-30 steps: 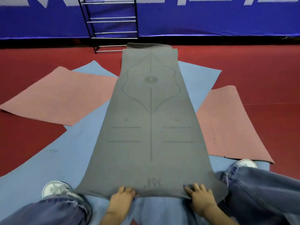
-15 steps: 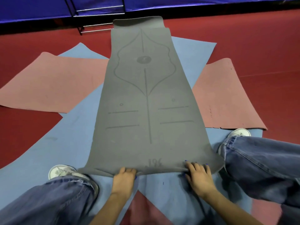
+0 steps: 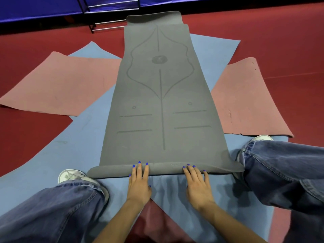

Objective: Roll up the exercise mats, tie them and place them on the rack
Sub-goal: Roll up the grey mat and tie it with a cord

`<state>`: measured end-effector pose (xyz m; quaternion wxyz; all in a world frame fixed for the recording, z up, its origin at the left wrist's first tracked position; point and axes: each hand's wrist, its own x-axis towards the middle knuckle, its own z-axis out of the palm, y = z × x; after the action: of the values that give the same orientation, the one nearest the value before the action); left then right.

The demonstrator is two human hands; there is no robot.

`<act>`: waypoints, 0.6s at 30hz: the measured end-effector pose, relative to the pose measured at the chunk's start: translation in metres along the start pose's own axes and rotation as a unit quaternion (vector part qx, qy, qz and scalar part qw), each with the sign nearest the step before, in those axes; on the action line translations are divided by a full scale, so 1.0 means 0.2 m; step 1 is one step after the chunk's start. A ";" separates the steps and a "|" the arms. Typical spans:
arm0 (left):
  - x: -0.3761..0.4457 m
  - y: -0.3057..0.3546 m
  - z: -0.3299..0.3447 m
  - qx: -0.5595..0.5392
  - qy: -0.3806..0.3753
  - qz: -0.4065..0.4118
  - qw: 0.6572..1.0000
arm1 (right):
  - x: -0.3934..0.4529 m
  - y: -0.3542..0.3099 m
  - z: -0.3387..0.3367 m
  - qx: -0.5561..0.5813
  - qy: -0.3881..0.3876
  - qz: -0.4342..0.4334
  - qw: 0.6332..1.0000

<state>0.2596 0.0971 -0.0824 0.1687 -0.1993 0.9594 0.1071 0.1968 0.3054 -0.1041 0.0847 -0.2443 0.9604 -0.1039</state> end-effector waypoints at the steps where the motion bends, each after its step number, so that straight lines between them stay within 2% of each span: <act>1: 0.00 0.00 -0.01 -0.004 -0.013 0.000 1.000 | 0.00 0.01 0.01 -0.012 -0.024 0.004 1.000; 4: 0.03 0.00 -0.02 0.012 -0.040 -0.004 0.999 | 0.00 0.03 0.03 -0.050 -0.071 -0.006 0.996; 8: 0.05 -0.03 0.00 0.040 -0.058 0.009 0.997 | 0.03 0.06 0.07 -0.073 -0.085 -0.010 0.994; 11: 0.06 -0.04 0.02 0.013 -0.094 0.014 0.995 | 0.07 0.05 0.05 -0.067 -0.107 0.018 0.992; 15: 0.07 -0.04 0.07 -0.010 -0.148 0.002 0.989 | 0.15 0.05 0.03 -0.059 -0.179 -0.007 0.982; 18: 0.10 -0.03 0.11 0.002 -0.160 -0.012 0.987 | 0.19 0.07 0.04 -0.069 -0.181 -0.020 0.981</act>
<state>0.2499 0.0907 -0.1102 0.3219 -0.1903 0.9177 0.1340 0.1587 0.2972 -0.1191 0.2376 -0.2833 0.9291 0.0065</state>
